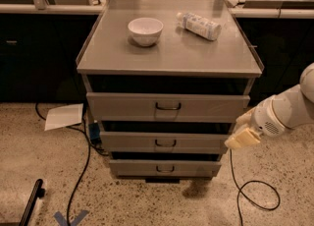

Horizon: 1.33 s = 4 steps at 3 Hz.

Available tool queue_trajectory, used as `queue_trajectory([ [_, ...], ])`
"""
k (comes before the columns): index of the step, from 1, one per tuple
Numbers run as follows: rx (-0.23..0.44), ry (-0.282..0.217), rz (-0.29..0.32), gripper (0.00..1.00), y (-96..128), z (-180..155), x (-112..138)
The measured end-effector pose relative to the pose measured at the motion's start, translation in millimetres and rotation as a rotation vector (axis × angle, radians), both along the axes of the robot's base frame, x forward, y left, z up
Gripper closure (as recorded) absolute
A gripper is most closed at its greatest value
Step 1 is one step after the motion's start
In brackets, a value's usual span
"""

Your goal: Open bottom drawer

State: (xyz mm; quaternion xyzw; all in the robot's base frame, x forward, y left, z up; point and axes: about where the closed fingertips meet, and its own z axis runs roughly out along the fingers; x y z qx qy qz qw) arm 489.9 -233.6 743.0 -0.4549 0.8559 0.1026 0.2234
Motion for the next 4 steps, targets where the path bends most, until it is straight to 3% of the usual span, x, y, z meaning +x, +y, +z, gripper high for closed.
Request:
queue_trajectory([
  [2, 0.000, 0.000, 0.000, 0.89, 0.0, 0.0, 0.0],
  [3, 0.014, -0.035, -0.039, 1.00, -1.0, -6.9, 1.2],
  [4, 0.087, -0.063, -0.123, 1.00, 3.3, -44.8, -13.0],
])
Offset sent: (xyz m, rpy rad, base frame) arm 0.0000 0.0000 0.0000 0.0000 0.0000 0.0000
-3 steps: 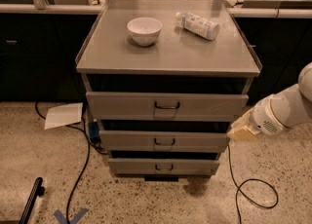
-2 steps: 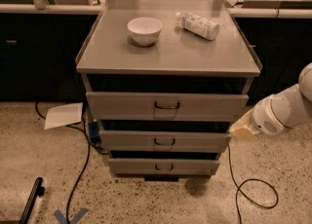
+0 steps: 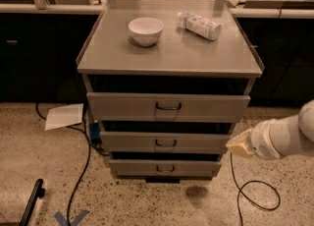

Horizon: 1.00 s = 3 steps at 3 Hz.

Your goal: Open bottom drawer

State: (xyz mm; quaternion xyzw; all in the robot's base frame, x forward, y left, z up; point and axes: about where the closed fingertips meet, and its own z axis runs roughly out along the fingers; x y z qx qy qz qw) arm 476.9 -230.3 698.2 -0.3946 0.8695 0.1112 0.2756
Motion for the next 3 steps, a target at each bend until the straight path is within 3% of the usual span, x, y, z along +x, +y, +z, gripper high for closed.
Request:
queue_trajectory([
  [1, 0.102, 0.007, -0.103, 1.00, 12.1, -58.3, -12.4],
  [2, 0.183, -0.026, -0.207, 1.00, 16.0, -107.5, 17.6],
  [3, 0.207, -0.010, -0.272, 1.00, 25.1, -156.7, 66.7],
])
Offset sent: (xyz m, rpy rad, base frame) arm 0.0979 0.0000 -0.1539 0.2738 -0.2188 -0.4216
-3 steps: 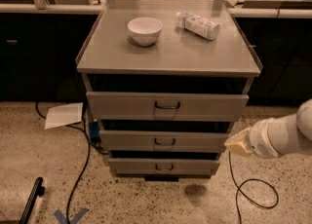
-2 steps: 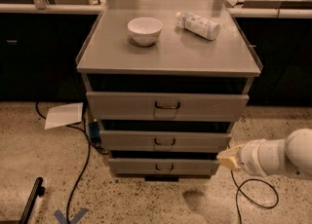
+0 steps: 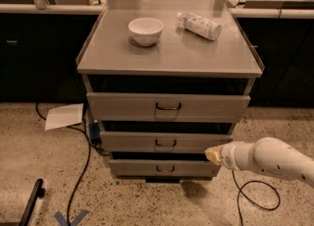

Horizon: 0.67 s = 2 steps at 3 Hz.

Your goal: Open bottom drawer

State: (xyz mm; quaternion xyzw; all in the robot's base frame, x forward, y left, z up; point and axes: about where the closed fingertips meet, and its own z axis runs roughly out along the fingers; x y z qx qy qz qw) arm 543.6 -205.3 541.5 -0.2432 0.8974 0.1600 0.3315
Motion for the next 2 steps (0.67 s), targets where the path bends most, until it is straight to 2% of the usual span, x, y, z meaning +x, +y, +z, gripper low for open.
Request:
queue_trajectory([
  [1, -0.005, -0.008, -0.003, 1.00, 2.7, -1.9, -2.1],
  [2, 0.048, 0.043, -0.095, 1.00, 6.6, -53.6, -15.8],
])
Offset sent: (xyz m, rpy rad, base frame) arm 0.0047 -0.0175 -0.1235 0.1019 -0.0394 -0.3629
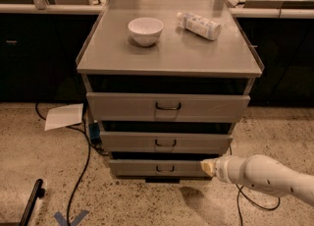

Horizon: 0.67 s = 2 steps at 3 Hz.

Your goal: Open bottom drawer

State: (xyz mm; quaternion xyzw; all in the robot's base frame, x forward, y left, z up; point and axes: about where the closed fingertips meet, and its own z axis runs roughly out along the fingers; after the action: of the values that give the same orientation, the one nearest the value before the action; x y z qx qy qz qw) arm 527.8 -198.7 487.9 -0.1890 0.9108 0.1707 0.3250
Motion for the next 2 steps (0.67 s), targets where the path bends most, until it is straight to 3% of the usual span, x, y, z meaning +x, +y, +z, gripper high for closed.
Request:
queue_trajectory([
  [1, 0.056, 0.013, -0.147, 1.00, -2.3, -64.3, 10.0],
  [2, 0.077, -0.032, -0.282, 1.00, -9.4, -111.6, 41.7],
])
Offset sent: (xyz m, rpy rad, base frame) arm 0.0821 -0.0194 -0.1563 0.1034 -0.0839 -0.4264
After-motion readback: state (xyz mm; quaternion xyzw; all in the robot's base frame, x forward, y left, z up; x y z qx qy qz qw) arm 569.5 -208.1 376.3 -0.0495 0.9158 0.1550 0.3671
